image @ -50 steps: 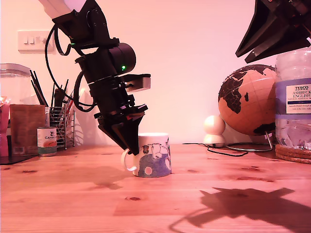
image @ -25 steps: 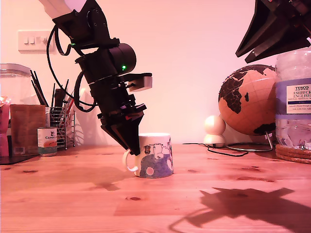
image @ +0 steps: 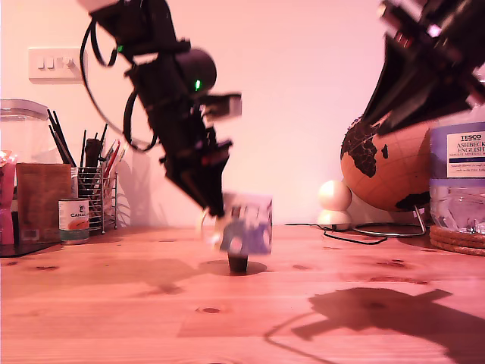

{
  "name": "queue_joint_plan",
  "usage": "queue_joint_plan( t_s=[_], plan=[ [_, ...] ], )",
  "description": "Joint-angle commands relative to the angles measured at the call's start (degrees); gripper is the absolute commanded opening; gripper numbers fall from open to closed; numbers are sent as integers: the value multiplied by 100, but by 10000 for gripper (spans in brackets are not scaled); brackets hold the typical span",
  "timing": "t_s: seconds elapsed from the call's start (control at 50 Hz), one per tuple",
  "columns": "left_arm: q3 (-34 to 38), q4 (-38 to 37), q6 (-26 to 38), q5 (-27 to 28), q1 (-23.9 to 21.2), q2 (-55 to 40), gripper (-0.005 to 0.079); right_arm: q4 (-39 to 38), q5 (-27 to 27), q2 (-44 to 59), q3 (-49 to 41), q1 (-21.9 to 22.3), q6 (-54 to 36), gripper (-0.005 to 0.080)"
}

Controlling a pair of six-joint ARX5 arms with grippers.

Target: Lift the coffee cup and remove the coffee capsule that is hidden under it

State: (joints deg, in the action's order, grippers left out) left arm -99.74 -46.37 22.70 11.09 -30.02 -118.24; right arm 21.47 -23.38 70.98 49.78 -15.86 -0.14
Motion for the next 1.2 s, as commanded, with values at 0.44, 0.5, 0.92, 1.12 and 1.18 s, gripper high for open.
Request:
queue_joint_plan(
  t_s=[0.44,0.5,0.92,1.12,1.18],
  plan=[
    [-776,-164,26,114,13,138,-20,-1036,-2,1010,33,-514,-33,218],
    [-866,-166,26,201,31,136,-20,-1145,0,1091,33,-584,-33,218],
    [-1023,-72,24,240,179,136,-20,-1495,2,1298,33,-780,-31,218],
    [-1023,166,4,238,278,136,-20,-1530,0,1298,33,-813,-31,218],
    [-1023,118,-20,236,321,136,-20,-1596,2,1298,33,-844,-15,219]
  ],
)
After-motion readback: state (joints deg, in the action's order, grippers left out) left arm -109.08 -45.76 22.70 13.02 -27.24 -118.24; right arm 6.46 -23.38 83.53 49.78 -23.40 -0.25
